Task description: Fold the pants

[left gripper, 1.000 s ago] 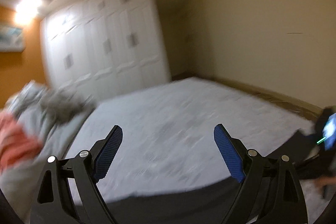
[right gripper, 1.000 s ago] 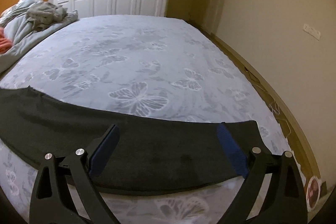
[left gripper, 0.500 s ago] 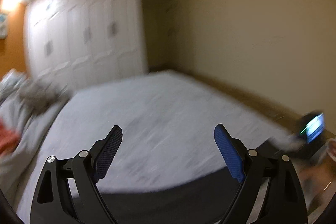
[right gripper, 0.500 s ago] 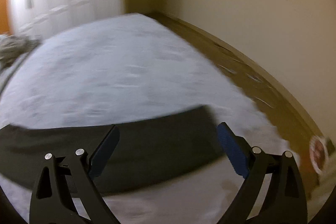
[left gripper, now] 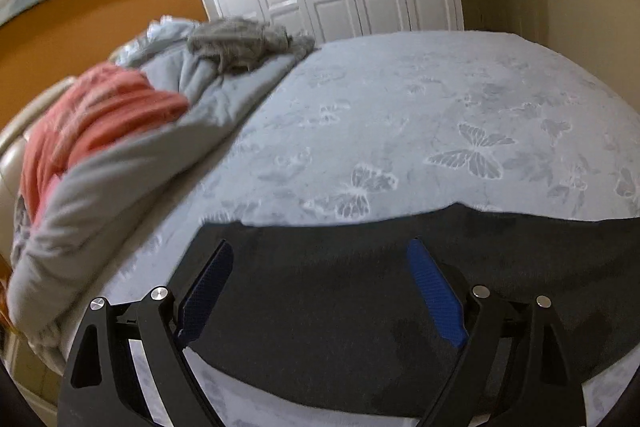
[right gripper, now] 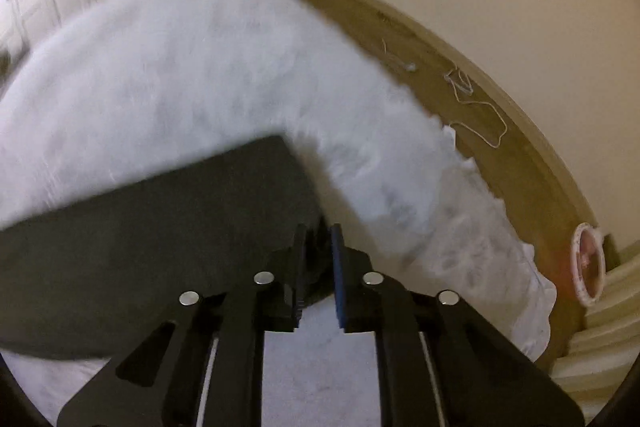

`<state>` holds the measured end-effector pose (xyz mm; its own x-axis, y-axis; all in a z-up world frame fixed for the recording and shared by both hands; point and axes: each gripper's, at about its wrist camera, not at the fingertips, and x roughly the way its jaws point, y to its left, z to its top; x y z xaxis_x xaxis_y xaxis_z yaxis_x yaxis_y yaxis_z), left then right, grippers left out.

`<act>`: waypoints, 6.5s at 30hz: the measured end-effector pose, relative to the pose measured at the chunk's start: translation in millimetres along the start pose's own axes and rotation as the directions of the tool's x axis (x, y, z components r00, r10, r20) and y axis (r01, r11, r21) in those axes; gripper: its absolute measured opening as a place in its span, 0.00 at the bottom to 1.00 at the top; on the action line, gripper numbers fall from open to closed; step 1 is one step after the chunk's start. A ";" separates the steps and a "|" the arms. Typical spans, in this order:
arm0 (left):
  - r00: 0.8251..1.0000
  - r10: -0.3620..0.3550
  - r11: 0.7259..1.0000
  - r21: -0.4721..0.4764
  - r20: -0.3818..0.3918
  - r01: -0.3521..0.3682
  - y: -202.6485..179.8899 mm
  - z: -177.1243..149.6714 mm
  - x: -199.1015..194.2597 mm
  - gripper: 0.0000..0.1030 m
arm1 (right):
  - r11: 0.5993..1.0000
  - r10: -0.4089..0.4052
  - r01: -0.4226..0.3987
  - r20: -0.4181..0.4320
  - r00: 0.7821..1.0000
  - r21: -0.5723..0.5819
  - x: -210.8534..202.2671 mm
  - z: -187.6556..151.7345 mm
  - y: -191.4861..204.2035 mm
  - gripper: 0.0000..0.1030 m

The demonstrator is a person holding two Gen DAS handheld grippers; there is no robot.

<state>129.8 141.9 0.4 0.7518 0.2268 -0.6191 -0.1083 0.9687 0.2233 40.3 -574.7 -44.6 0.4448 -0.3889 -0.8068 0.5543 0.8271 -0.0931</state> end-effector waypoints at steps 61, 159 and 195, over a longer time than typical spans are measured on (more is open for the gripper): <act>0.981 -0.152 0.948 -0.298 -0.124 0.109 114.4 -42.8 3.4 0.84 | 0.711 0.426 -0.429 -0.144 0.893 -0.557 -85.5 -118.1 354.5 0.08; 0.914 -0.359 0.923 -0.219 -0.189 0.317 -56.6 -42.2 0.0 0.33 | 0.528 0.721 -0.758 -0.271 0.638 -0.384 -154.7 -85.6 386.3 0.66; 0.811 -0.549 0.829 -0.256 -0.203 0.497 -87.2 -32.0 -20.4 0.69 | 0.754 0.598 -0.650 -0.312 0.739 -0.094 -52.0 -68.3 227.6 0.25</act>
<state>103.1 56.0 -30.5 0.5372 -0.3272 -0.7774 0.1172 0.9417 -0.3154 95.3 -338.5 -63.8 0.4403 0.3335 -0.8336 0.0625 0.9148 0.3990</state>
